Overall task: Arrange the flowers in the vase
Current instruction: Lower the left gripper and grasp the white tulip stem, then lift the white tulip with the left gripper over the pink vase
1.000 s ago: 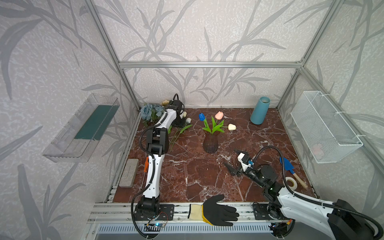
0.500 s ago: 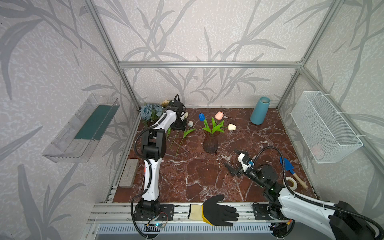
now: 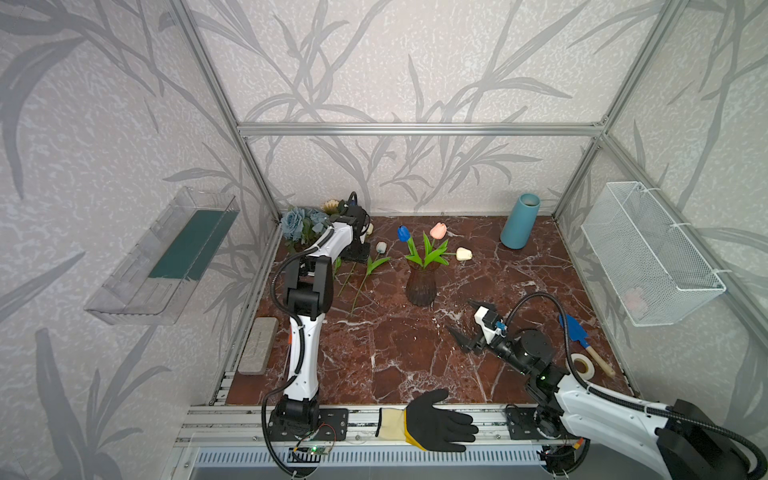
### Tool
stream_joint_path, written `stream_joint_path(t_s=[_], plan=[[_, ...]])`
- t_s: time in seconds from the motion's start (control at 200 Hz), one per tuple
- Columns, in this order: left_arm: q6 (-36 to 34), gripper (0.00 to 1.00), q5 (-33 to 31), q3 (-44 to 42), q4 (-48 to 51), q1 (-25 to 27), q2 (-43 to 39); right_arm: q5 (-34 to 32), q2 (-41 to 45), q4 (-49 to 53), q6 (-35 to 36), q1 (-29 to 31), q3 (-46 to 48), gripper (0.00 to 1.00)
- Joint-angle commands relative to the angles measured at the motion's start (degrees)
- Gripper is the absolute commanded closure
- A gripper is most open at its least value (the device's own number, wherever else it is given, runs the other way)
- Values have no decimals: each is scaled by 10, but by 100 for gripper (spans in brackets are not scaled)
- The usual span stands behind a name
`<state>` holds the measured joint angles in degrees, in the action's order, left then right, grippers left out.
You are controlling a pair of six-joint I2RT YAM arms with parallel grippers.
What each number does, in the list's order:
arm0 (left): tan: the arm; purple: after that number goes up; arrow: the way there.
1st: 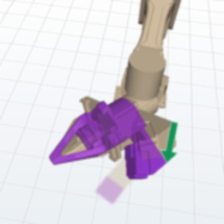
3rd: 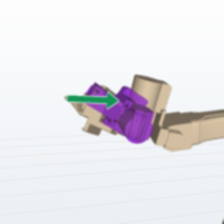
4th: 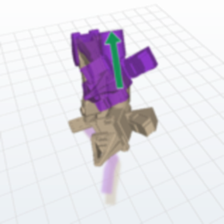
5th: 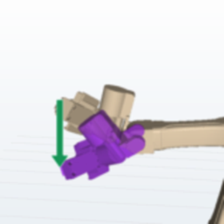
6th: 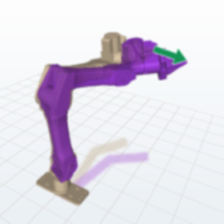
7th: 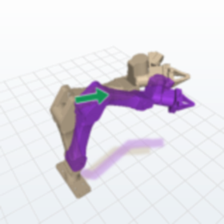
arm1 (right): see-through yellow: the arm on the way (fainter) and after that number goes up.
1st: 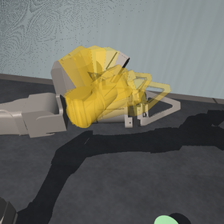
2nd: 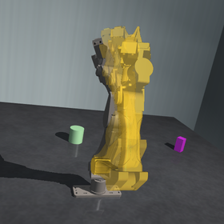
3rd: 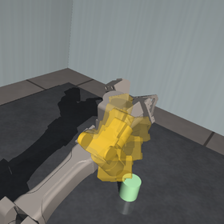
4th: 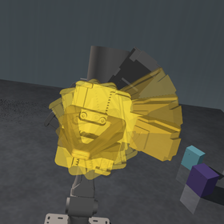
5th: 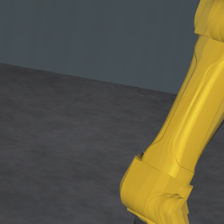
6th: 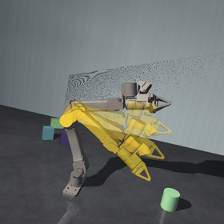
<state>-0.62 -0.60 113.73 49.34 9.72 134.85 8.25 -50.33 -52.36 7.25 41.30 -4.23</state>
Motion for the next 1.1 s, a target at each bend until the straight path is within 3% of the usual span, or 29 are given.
stream_joint_path(t_s=[0.0, 0.29, 0.44, 0.565, 0.895, 1.095], plan=[[-14, 55, -19, 43, 29, -1, 24, 8, 3, -12, 1, 3, -6, 9], [-12, 78, -29, 94, 61, -2, 67, 5, 9, -9, 1, 3, -5, 9], [-7, 92, -35, 90, 61, -2, 53, 4, 13, -7, 2, 3, -5, 9], [7, 98, -25, 55, 36, 0, 6, 3, 12, -8, 2, 3, -5, 9], [74, 100, 34, -226, -219, 7, -289, -1, 11, -13, 1, 3, -3, 9], [112, 100, 103, -482, -529, 17, -508, -13, 17, -18, 0, 3, 3, 9]])
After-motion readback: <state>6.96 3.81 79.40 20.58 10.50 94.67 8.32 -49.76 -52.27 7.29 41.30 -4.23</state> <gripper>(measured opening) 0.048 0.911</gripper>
